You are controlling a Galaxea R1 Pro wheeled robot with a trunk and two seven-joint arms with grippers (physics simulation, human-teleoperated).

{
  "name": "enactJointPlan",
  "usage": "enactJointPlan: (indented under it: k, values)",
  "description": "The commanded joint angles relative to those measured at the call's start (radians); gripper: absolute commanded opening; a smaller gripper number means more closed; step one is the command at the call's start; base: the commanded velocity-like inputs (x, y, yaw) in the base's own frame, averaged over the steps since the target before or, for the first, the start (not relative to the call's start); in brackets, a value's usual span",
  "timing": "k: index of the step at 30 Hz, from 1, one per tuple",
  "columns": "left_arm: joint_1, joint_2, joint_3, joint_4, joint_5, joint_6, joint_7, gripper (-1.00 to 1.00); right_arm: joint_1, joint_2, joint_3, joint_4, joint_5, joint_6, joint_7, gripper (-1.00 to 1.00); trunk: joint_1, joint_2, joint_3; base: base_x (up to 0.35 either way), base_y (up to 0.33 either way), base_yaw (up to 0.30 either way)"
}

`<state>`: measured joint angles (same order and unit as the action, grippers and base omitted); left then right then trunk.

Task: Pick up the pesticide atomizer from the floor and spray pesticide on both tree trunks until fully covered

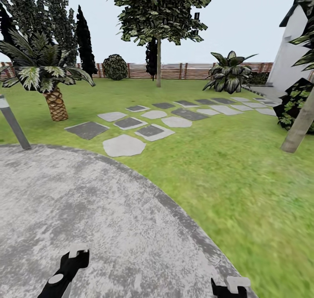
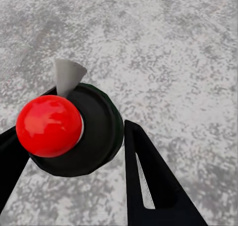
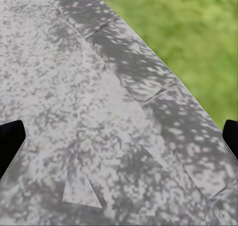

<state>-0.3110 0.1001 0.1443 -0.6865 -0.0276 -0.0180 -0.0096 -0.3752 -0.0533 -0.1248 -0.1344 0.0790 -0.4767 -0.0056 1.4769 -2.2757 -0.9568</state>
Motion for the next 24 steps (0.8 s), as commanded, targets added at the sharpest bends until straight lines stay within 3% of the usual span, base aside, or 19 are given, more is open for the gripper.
enactJointPlan:
  k: [1,24]
  values:
    - [0.000,0.000,0.002,0.000,-0.002,0.000,-0.001,-1.00,-0.001,0.000,-0.007,0.001,0.008,-0.003,-0.001,1.00,0.000,0.000,-0.001,0.333,0.000,0.000]
    - [-0.002,0.001,0.004,0.016,0.003,0.000,-0.003,-1.00,-0.001,-0.006,-0.007,-0.001,0.007,-0.005,0.000,1.00,0.000,0.000,-0.001,0.338,0.000,0.000]
